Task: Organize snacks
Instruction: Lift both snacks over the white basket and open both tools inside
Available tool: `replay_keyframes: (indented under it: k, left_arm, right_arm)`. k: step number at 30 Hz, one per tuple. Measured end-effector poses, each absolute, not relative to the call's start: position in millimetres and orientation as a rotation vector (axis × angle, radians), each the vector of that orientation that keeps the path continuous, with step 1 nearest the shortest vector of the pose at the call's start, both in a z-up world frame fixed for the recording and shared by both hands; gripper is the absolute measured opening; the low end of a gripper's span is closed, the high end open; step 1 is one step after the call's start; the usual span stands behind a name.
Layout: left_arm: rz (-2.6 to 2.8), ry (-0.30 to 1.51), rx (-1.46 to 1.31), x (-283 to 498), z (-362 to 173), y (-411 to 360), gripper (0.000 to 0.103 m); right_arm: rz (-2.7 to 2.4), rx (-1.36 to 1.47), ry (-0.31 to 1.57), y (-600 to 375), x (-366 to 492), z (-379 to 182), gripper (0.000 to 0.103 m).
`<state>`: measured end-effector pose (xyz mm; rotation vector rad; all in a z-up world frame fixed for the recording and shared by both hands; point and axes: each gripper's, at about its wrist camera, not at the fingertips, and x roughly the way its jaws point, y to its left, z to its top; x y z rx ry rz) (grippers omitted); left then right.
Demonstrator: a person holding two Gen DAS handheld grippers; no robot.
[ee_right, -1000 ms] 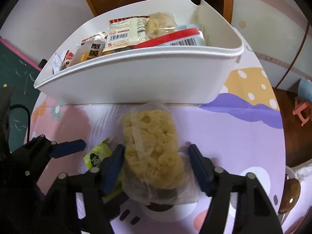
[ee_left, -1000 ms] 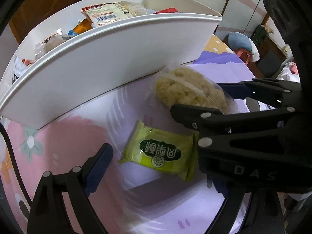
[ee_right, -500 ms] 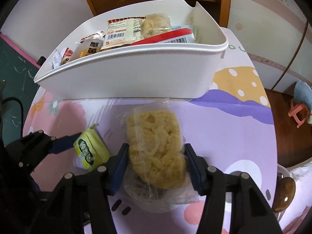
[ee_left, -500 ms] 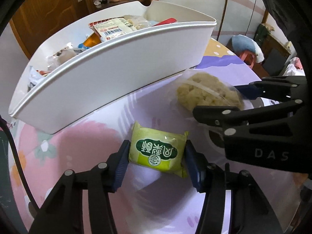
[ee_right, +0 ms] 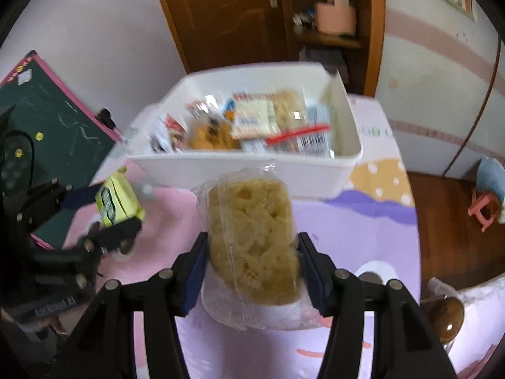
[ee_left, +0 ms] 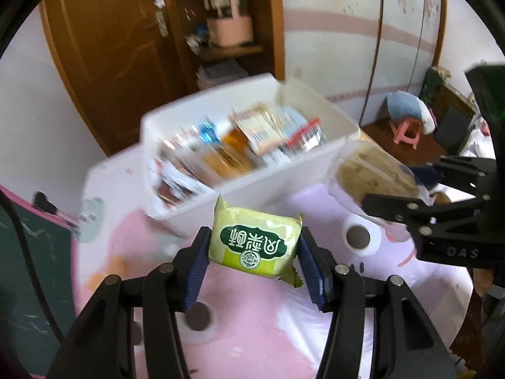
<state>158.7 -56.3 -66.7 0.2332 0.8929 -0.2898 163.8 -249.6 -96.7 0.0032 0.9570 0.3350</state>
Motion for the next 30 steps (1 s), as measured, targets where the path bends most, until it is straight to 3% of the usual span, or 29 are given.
replay_keyframes:
  k: [10,18,24,30]
  left_arm:
    - [-0.194,0.668,0.258,163,74,-29,0.053]
    - [-0.137,0.539,0.205,193,155,-19,0.053]
    - [-0.084,0.559,0.186,238,158,-16,0.054]
    - [-0.062,0.668,0.148,285,107,-10,0.054]
  right_arm:
    - [0.307,-0.099,0.637,-229,153,50,0.055]
    - [0.242,-0.118,0.472,-217,172,117,0.055]
    - [0.204,-0.131,0.486,-209,206,112,0.055]
    - [0.173,-0.102,0.558,-212,247,82,0.055]
